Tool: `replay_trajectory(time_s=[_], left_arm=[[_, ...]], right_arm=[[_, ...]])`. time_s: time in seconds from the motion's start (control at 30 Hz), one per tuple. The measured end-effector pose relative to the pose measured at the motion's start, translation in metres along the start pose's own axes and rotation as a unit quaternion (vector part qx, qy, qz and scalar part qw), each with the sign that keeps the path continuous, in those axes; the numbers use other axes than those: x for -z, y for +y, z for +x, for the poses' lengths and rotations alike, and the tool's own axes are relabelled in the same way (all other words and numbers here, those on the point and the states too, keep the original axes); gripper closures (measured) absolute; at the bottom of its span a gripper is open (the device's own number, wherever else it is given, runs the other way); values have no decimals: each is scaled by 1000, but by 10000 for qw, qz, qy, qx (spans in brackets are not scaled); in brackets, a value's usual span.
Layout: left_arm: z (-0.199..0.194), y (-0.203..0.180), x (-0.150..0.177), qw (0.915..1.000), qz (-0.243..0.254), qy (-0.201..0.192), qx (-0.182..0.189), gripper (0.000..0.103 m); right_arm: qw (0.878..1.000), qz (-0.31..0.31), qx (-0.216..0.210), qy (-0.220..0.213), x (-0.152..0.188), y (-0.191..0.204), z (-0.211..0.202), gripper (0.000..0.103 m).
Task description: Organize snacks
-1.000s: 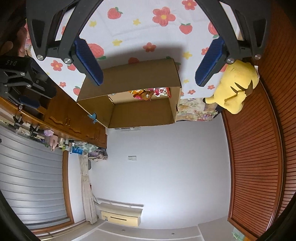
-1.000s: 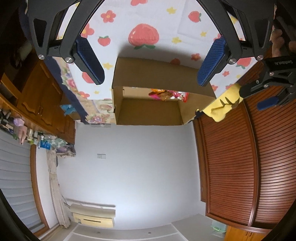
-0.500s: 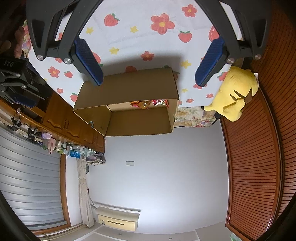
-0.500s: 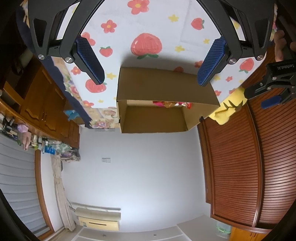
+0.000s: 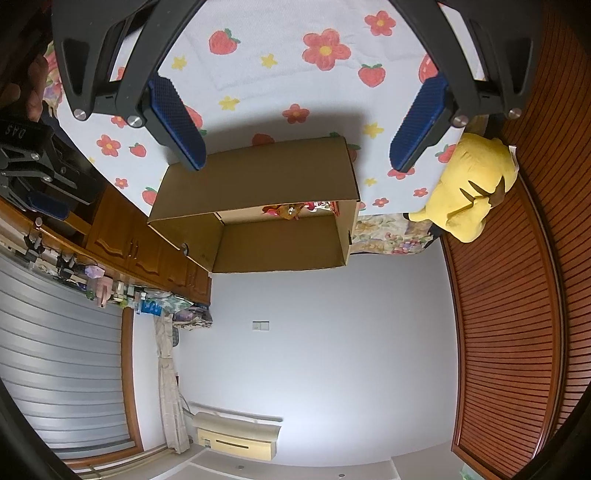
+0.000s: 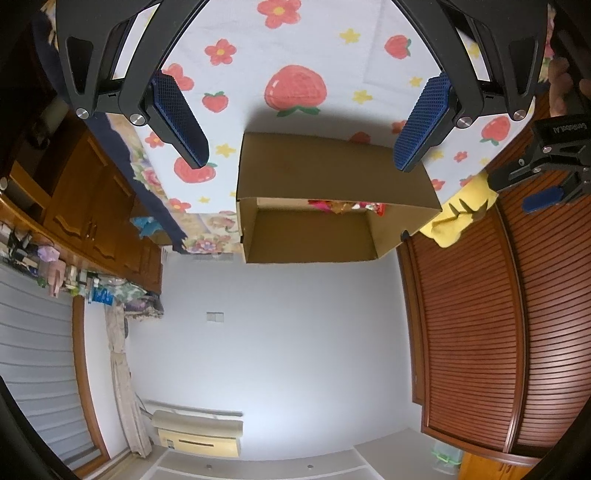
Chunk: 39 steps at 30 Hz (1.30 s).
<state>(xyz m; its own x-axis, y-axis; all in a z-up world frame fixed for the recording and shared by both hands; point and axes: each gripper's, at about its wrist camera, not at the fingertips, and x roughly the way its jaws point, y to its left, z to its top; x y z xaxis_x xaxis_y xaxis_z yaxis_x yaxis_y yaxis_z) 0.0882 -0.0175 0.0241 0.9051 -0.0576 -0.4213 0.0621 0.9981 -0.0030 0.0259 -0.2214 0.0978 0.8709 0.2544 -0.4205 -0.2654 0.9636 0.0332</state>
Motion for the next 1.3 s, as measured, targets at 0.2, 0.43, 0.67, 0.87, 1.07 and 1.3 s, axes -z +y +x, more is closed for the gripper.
replay_trajectory(time_s=[0.2,0.43,0.67,0.87,1.07,1.3], left_arm=[[-1,-1,1,10000,11,-1,8,2],[-2,-1,1,10000,7,-4,21,2],[-4,-2,2,10000,-3,-13,22,2],[-5,-1,2,10000,-4,-8,19,2],[-3,-1,3,10000,-1,31,18,2],[-3,-2,2,10000,7,45,35,2]], right_arm=[[10000,-12,0,-17,0,1,-2,1],[10000,-8,-4,-52,-3,3,-4,1],[10000,-5,-1,-44,-3,3,-4,1],[10000,-4,-13,-42,-3,3,-4,1],[10000,-3,-20,-29,-2,3,-3,1],[10000,-1,-15,-31,-1,3,-3,1]])
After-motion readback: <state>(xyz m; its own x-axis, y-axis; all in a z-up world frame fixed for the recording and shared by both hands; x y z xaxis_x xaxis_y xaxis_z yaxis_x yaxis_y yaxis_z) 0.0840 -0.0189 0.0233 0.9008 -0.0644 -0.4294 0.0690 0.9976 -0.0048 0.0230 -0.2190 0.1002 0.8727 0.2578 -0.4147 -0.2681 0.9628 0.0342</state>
